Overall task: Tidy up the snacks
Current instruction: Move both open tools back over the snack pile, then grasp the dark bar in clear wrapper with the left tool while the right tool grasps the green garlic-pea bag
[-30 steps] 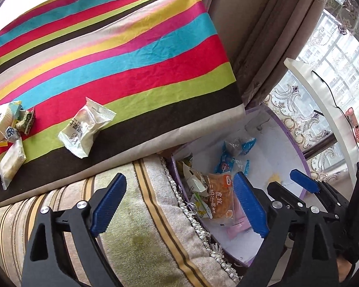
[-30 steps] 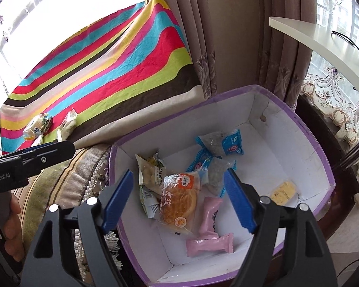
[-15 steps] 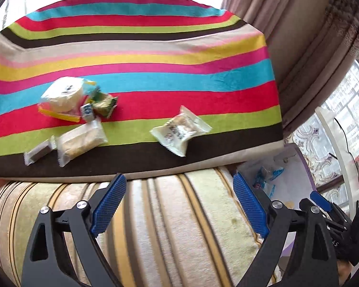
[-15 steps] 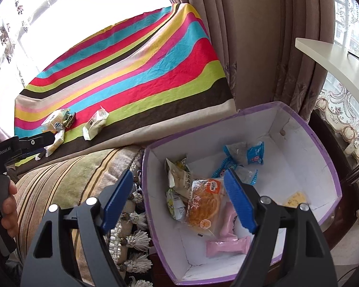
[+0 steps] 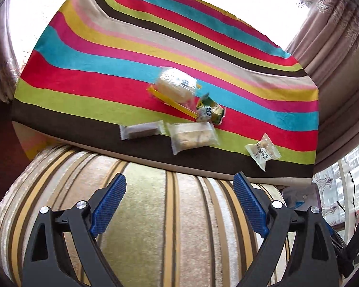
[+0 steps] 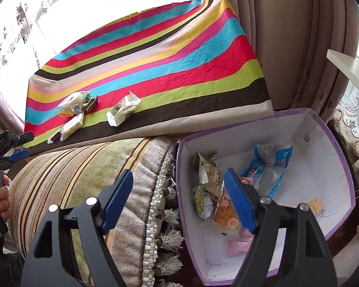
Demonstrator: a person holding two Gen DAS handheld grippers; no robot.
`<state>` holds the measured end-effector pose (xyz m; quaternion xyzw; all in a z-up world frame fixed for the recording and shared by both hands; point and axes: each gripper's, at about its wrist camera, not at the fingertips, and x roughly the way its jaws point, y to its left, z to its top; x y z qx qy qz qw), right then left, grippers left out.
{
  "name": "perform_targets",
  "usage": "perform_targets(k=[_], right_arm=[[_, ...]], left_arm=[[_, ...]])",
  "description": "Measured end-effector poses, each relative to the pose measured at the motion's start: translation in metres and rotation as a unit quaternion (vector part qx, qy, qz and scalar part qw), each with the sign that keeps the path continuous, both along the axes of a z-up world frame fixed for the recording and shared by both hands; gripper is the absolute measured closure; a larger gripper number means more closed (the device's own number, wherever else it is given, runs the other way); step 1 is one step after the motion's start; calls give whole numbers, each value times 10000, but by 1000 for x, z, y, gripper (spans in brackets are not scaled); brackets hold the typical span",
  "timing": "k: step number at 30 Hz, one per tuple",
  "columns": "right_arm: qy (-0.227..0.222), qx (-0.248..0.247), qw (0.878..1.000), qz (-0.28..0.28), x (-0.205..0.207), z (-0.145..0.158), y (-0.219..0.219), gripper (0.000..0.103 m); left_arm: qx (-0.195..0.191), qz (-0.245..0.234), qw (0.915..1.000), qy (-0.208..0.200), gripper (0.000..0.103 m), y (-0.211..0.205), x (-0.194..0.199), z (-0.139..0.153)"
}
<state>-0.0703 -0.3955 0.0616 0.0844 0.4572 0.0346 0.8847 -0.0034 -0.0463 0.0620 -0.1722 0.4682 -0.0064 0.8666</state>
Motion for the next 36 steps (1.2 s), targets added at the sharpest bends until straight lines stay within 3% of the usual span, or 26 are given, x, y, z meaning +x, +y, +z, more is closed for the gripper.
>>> perform_targets(k=[8,15,22,27,36], right_arm=[[6,-170,9990,425,7,3,33,25],[4,-314,9964,791,19,7,57,25],[-32,-280,9935,1106,36,14,85,25],[19,-315,9908,1316,49,14,108,25],[214,-376,9903,1321,78,6,126,25]], left_arm=[[369,177,9991,-54,17,29,-3,2],[1095,-303,9935,-91,21,29,14,1],[1291,-801,9883,142,30,29,35,-14],[1515,-1082,9822,243,38,25,51,-21],[2005,-1716,9636,428,41,11,82,-39]])
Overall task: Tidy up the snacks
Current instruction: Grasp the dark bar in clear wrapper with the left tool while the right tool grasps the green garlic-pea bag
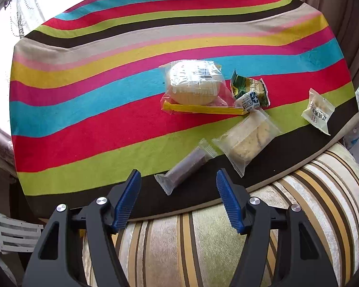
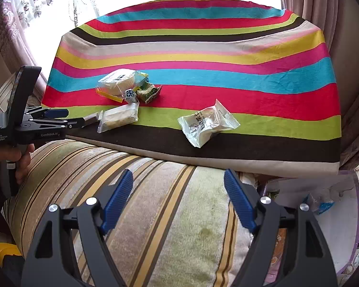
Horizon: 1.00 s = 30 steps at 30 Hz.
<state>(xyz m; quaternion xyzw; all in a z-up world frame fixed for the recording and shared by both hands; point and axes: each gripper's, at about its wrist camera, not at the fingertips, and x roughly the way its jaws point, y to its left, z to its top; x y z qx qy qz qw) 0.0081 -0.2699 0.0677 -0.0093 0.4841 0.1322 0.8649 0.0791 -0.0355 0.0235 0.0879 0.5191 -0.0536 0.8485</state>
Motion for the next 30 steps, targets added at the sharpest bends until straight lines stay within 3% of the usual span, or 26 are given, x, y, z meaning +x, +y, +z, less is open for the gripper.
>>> perform_targets(k=[8,16,18,24,30], right_arm=[[144,-26,9999,-6,44,-9,22,25],[79,-160,9998,31,98,-15,54,25],[74,-236,9997,53,111,-18,60,25],[54,-599,9973,422,139,-31,83,25],[87,-1164,9888,935,160,-48,109,25]], left_arm=[[167,-447,9986,225,45,-3,23,-18],[-323,-582,9972,347,73,2,33,-22],[-411,-490,9974,322,87,2,31,-21],[-980,12,9947,312,89,15,35,-21],[-1172,309,9923,238,89,26,32,-20]])
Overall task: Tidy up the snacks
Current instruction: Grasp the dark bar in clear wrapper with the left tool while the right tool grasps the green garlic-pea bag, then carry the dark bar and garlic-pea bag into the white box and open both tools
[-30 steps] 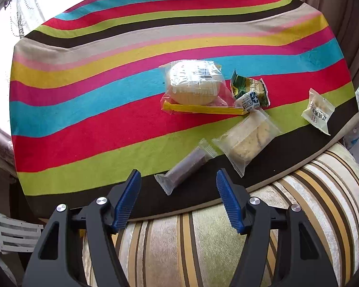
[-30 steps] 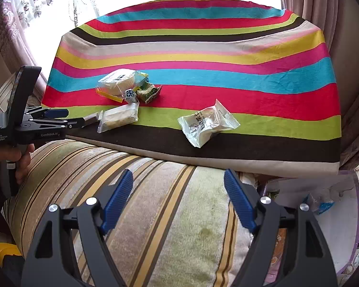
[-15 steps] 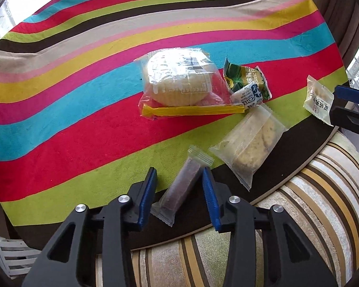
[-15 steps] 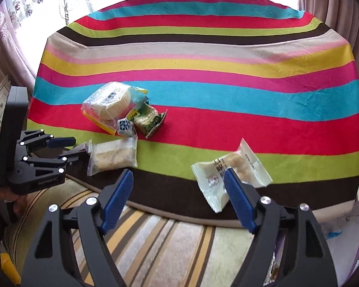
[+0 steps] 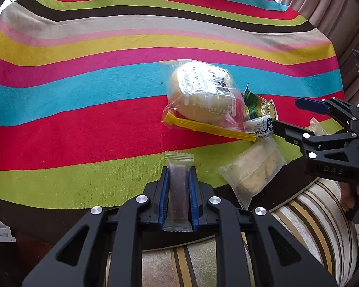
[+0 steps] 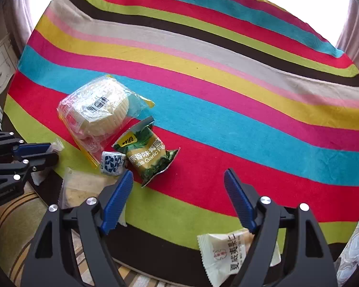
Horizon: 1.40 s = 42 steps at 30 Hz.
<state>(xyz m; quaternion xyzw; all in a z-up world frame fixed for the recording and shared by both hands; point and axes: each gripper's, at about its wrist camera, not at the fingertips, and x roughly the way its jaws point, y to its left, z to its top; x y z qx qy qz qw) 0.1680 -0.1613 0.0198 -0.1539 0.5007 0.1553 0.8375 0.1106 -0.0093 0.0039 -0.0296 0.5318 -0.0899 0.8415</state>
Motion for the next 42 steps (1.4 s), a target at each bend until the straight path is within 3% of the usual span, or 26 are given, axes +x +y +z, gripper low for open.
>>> perform_targets(k=[8,14,18,25,33,42], right_arm=[[115,-151,9994,286,19,-11,16,25],[422,324,9982,284,26,-16,15,57],[304,364,9988,146,16,-14,11,61],[57,843,9957,-379,-13,7,-13,62],[-313,956,9932,-581,-61,25,-25,62],[-574,924,9898,-920,-117,40,-43,62]], left_arm=[[-52,130,9999,-40,89,1,0,-1],[-85,251,9996,-111,89,7,-2,2],[-112,348,9991,-221,90,7,-8,8],[-180,548,9976,-389,90,4,-21,18],[-277,900,9928,-743,90,-5,-62,39],[-99,709,9918,-1057,90,-49,-118,49]])
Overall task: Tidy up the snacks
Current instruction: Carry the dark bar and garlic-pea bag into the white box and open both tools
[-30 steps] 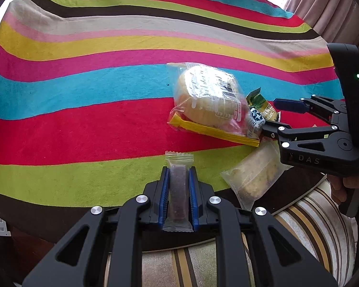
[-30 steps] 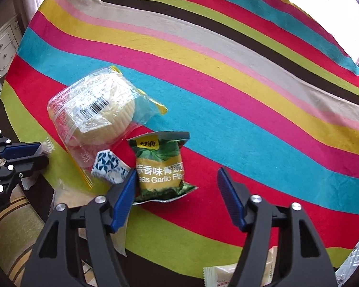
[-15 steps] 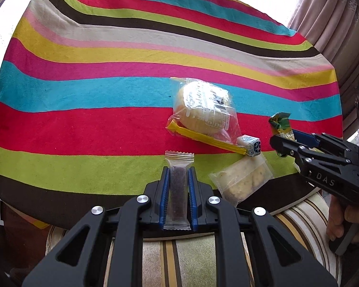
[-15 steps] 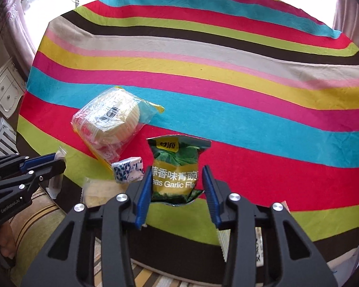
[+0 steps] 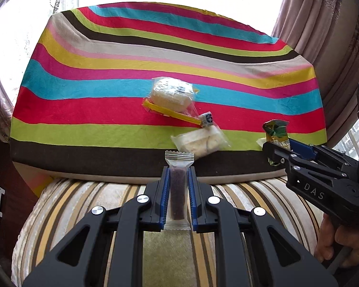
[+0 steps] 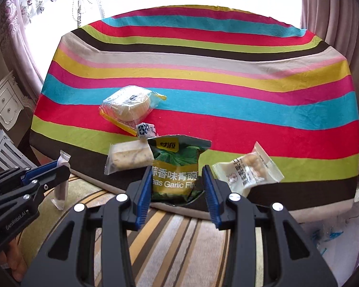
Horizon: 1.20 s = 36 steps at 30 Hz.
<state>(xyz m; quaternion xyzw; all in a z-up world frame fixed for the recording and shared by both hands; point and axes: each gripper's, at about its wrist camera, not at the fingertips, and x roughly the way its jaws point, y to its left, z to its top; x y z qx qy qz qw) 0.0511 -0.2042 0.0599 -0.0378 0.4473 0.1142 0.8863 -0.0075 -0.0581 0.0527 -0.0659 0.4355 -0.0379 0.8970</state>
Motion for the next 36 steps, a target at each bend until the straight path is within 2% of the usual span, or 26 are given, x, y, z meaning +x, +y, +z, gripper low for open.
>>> perform_targets(k=[4,7,11,18,24,28,36], right_arm=[[-145,-177,9995,-212,-17,3,-5,62],[-287,-282,9987,-327,-24,7,-7,62],[-164,-209,9985,-478,-27,0,-15,62],[-212,-110,9980,-585,-32,5,-28,62],[-81,14,9975,-708,-30,1,-34,62],[-43,-122,9981,-608,-27,-4,-25,62],[-85,-151,9961,-863,-32,6,-39,62]], left_arm=[[65,-12,9998,-199,90,-7,-10,4],[8,8,9999,-163,90,-6,-8,0],[-37,52,10000,18,90,-4,-5,-9],[-125,87,9998,104,91,-8,0,-12],[-79,-76,9999,47,91,-13,-3,-8],[-287,-109,9995,-13,91,-8,-5,-7],[-446,-312,9985,-46,91,-23,-8,-2]])
